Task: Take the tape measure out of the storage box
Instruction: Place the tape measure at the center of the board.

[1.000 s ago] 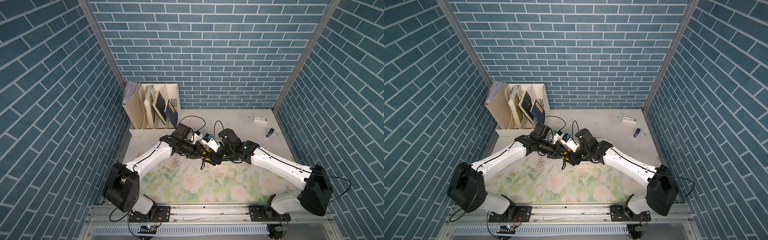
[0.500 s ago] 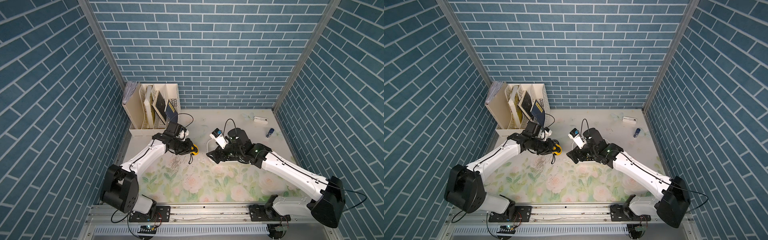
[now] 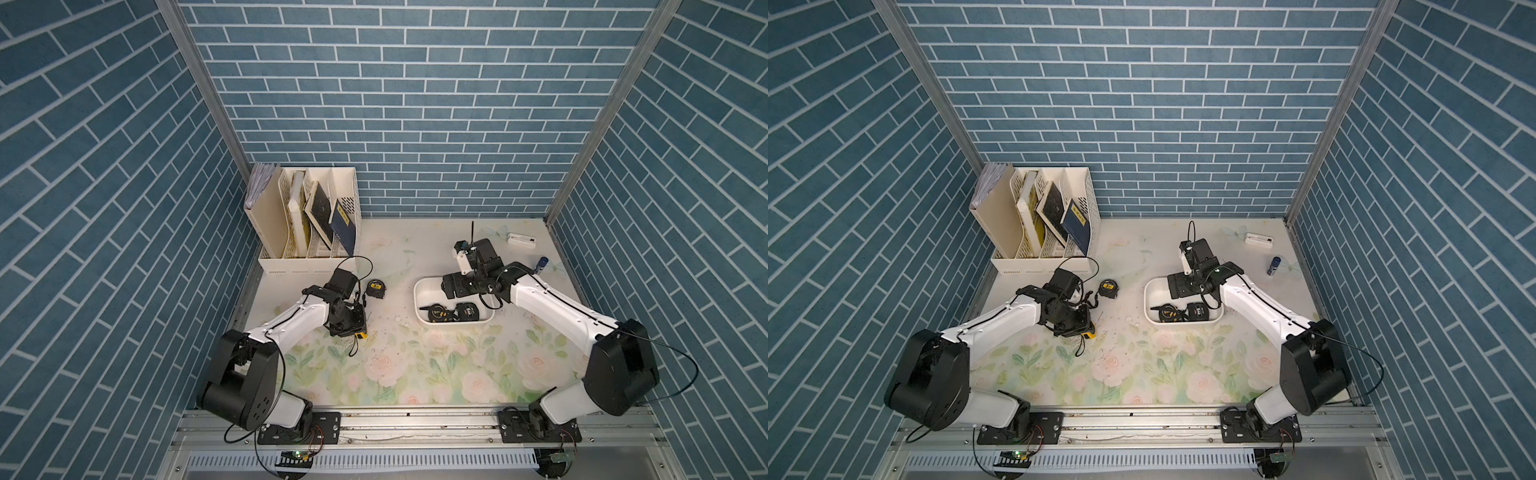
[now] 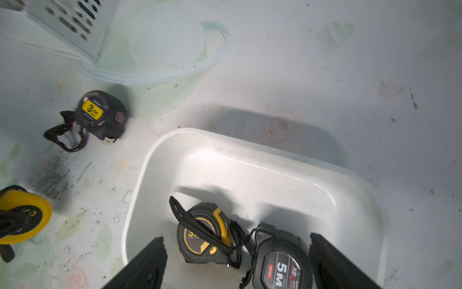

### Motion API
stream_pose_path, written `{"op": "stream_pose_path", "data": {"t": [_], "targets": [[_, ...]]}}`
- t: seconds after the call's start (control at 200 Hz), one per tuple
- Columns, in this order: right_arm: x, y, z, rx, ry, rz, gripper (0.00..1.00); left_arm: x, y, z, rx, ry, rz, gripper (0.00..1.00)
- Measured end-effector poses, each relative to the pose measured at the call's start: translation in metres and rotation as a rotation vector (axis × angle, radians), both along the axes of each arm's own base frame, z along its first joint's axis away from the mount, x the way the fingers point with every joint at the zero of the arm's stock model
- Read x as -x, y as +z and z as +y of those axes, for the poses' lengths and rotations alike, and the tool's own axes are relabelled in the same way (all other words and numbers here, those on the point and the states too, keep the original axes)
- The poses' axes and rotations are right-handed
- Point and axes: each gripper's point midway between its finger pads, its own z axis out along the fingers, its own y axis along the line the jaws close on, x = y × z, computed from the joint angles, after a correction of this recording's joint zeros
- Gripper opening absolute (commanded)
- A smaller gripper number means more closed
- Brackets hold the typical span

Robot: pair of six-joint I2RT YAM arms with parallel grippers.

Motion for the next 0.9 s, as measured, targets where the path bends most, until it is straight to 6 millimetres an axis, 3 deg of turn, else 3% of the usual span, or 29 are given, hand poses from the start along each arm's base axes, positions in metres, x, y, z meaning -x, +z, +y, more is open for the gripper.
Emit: {"op": "stream_pose_path", "data": {"t": [0.215, 0.365, 0.525, 0.705, 0.9], "targets": [[0.002, -0.018, -0.024, 0.100, -0.059, 0.116, 0.88, -0.009, -0.017, 0.006, -0.022, 0.024, 0.005, 0.00], [0.010, -0.034, -0.040, 0.141, -0.098, 0.199, 0.87, -0.024, -0.018, 0.003, 0.007, 0.036, -0.032, 0.00], [0.019, -0.044, -0.045, 0.166, -0.099, 0.260, 0.85, -0.040, -0.018, -0.001, 0.035, 0.040, -0.075, 0.00], [0.027, -0.053, -0.046, 0.179, -0.091, 0.311, 0.85, -0.053, -0.018, -0.002, 0.043, 0.037, -0.107, 0.16], [0.032, -0.059, -0.047, 0.186, -0.087, 0.340, 0.84, -0.057, -0.024, 0.000, 0.030, 0.024, -0.117, 0.45]]}}
